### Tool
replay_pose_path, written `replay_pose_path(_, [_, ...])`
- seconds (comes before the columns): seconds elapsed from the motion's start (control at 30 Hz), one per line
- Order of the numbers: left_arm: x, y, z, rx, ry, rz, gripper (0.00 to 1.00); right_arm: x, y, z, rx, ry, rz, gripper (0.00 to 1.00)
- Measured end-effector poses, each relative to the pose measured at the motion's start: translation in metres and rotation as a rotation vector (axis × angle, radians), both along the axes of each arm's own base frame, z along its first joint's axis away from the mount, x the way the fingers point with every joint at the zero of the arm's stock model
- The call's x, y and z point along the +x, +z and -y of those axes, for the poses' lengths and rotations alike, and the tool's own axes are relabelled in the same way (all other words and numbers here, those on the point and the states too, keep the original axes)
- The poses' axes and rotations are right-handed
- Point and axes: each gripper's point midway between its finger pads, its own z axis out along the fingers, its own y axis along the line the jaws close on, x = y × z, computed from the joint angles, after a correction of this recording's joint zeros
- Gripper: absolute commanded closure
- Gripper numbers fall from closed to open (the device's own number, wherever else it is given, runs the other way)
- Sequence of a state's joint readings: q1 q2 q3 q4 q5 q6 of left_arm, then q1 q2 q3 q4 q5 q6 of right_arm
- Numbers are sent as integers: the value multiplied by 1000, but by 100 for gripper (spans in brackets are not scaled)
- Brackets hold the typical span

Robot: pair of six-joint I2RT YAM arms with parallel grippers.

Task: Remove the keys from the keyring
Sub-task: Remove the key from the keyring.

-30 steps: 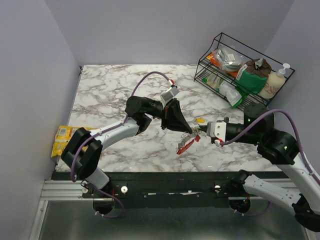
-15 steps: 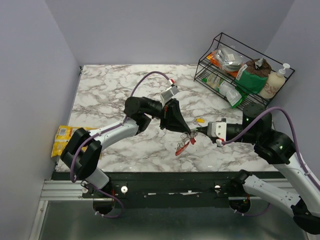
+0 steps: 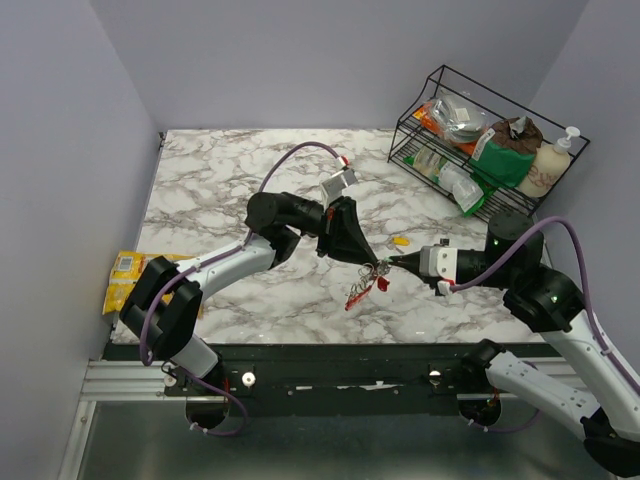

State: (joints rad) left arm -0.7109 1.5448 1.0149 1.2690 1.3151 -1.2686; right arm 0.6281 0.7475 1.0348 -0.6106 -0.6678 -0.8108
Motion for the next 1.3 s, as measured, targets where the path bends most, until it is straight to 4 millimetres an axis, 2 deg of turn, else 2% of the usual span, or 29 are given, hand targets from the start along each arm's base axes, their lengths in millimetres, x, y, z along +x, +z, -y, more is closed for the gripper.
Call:
replay_pose_path(0.73, [3,1,-4,62,1,-95,100,11,-14,-14,18,53,121,99])
replay_pose_path(1.0, [2,0,-5,73,-7,-104,100,11,-16,-21,-23,79,169,99])
replay_pose_path(1.3, [2,-2,-8,83,-15,-101,100,13,-20,-32,-98,101,143,99])
